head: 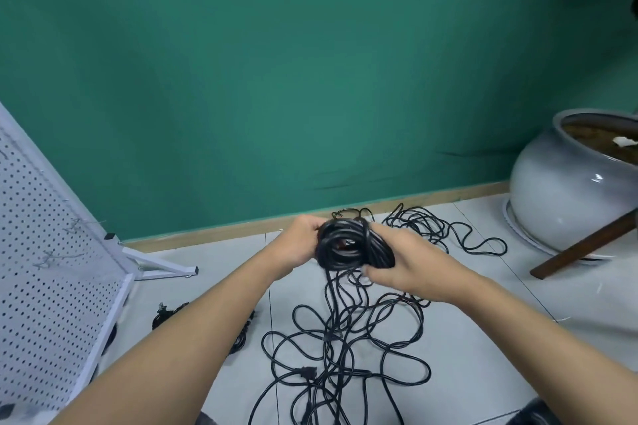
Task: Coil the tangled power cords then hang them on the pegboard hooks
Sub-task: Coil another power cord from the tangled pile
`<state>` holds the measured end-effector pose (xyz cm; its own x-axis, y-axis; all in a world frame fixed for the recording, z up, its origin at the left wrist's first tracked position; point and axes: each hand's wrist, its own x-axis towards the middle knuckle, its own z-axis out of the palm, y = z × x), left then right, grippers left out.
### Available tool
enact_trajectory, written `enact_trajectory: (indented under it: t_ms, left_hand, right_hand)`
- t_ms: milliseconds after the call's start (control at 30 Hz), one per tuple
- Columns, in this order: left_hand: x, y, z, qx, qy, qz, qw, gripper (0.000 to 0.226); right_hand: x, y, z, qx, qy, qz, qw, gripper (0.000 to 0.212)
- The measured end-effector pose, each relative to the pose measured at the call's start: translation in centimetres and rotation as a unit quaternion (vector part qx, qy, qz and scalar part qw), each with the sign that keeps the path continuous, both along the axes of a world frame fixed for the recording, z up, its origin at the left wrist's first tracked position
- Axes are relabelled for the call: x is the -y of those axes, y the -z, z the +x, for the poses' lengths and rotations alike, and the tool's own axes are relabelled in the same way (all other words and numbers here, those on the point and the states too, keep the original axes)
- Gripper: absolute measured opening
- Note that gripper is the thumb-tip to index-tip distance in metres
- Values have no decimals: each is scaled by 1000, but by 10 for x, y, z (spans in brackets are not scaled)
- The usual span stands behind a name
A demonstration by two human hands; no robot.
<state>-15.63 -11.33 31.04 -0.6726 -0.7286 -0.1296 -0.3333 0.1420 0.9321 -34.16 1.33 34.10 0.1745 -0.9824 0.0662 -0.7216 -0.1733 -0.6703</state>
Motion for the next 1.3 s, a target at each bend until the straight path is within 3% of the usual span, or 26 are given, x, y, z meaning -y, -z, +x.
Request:
enact_trajectory:
  t_ms: [133, 233, 333, 433, 533, 667, 767, 900, 1000, 1100, 1200, 1300]
  left_hand:
    - [-14, 2, -13, -22, 8, 143, 989, 33]
    - [-28, 5, -20, 35, 55, 146, 987, 38]
    - [-45, 5, -32, 151, 106, -1, 983, 36]
    - [-54, -8, -44, 249, 137, -215, 934, 33]
    - [-60, -21, -45, 298, 142, -316, 890, 29]
    - [-49, -37, -36, 279, 133, -448, 839, 31]
    - [-32, -45, -22, 228, 114, -498, 829, 33]
    - [-13, -41, -9, 119, 103, -437, 886, 39]
    - [-5, -35, -5, 35, 58, -340, 938, 41]
    - [-4, -30, -3, 16, 20, -216, 976, 39]
    - [2, -23, 1, -25, 20, -68, 997, 31]
    - [0, -21, 4, -42, 37, 12, 998, 29]
  right_hand:
    - [10, -3, -12, 26, 129, -55, 990, 27]
    - [15, 1, -18, -16, 208, -54, 977, 26]
    - [21, 8, -22, -85, 273, -36, 958, 31]
    - [23, 11, -28, -174, 304, 0, 937, 34]
    - [24, 19, -26, -239, 274, 19, 931, 36]
    - [25, 20, -16, -309, 212, 22, 927, 36]
    - [26, 20, -8, -343, 149, 20, 927, 34]
    - [21, 19, -2, -315, 37, 24, 948, 32]
    - [15, 16, -6, -237, -9, 32, 971, 33]
    - [9, 12, -4, -200, -20, 32, 979, 43]
    - [5, 7, -2, -172, 3, 5, 985, 60]
    - [2, 5, 2, -159, 3, -24, 987, 74]
